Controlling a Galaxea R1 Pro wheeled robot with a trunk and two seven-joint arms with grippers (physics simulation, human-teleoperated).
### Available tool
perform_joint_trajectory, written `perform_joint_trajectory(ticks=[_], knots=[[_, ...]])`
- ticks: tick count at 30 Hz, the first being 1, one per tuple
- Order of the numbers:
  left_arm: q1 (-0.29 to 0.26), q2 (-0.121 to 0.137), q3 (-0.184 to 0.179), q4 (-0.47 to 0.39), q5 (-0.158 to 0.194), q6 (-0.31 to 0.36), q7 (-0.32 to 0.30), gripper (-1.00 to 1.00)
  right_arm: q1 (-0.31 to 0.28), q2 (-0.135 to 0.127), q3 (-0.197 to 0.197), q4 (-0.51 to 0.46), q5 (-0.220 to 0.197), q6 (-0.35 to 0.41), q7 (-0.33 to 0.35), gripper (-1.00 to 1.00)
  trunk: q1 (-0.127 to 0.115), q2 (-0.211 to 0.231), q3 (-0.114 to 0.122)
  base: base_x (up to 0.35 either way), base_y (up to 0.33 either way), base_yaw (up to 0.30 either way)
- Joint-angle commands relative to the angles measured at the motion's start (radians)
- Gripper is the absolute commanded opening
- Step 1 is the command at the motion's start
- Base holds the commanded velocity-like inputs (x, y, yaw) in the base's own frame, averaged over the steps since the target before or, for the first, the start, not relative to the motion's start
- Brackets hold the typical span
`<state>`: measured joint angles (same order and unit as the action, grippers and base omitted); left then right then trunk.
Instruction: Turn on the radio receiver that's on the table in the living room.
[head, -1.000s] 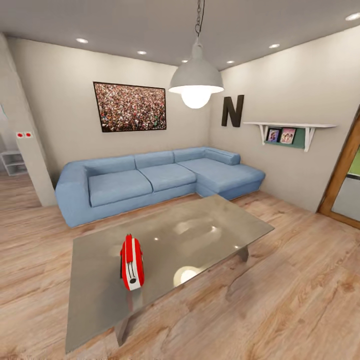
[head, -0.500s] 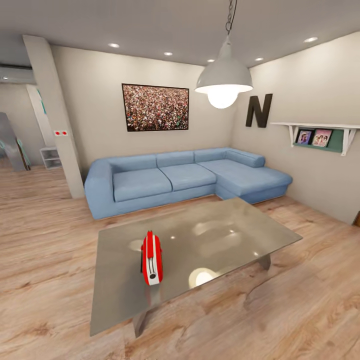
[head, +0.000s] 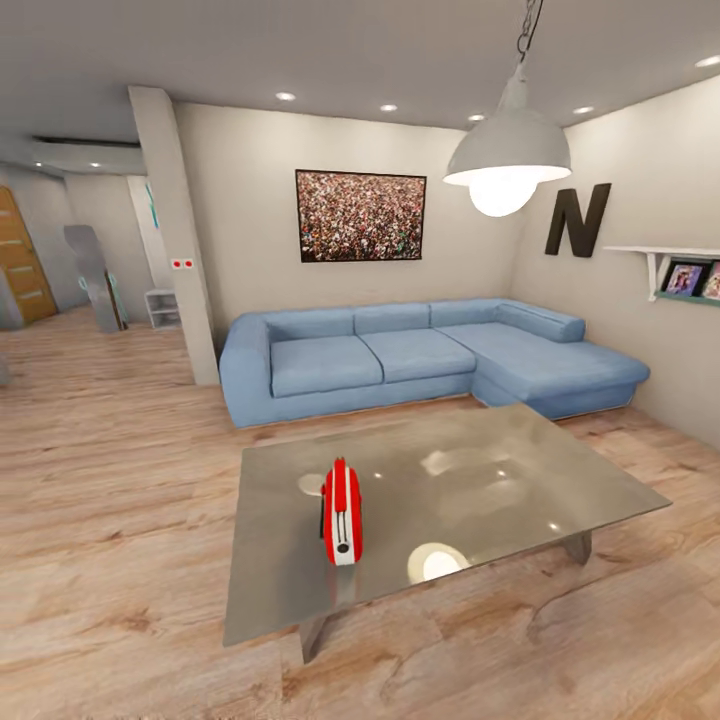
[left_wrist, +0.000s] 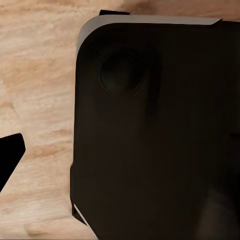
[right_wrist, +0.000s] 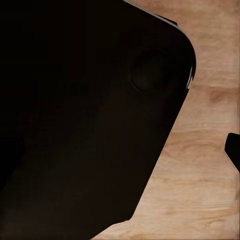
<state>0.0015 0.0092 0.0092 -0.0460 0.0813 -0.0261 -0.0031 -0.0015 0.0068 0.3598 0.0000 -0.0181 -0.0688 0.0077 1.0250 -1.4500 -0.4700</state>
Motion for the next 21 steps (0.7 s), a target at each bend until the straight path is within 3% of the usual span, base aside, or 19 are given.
perform_joint_trajectory(ticks=[1,7,21], knots=[[0.000,0.000,0.000,0.000,0.000,0.000,0.000,1.00,0.000,0.000,0.000,0.000,0.000,0.000,0.000,1.00,0.000,0.000,0.000,0.007,0.000,0.277],[0.000,0.000,0.000,0.000,0.000,0.000,0.000,1.00,0.000,-0.001,0.001,0.000,0.001,0.001,0.001,1.00,0.000,0.000,0.000,0.152,0.000,0.135],[0.000,0.000,0.000,0.000,0.000,0.000,0.000,1.00,0.000,-0.001,0.001,0.000,0.001,0.001,0.001,1.00,0.000,0.000,0.000,0.313,-0.024,0.005]])
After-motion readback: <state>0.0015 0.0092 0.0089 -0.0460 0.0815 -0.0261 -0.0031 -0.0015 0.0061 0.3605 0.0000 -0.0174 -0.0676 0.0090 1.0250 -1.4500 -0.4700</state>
